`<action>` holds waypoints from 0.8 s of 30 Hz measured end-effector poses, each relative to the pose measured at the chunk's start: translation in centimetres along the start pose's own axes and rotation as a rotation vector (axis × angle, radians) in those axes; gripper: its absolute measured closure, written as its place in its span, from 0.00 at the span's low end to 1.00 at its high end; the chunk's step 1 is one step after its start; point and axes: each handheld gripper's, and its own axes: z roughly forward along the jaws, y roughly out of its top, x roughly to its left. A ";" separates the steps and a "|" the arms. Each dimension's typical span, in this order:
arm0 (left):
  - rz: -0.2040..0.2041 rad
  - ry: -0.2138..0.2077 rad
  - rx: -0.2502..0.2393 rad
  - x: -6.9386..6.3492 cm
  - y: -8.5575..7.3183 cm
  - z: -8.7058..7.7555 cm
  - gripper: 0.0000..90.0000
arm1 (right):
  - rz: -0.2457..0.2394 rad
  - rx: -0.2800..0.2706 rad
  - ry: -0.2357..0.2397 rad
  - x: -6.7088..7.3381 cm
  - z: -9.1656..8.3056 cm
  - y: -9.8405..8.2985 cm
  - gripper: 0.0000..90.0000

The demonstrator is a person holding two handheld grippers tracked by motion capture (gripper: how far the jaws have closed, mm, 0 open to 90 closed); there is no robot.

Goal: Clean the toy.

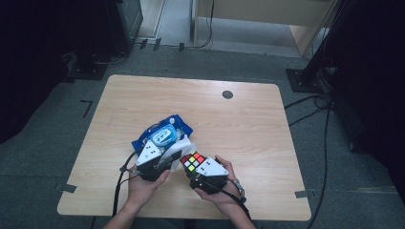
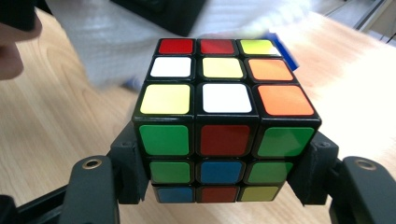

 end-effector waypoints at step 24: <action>-0.145 -0.049 0.060 0.5 0.7 0.3 0.31 | 0.050 -0.058 -0.045 -1.9 -1.5 0.0 0.38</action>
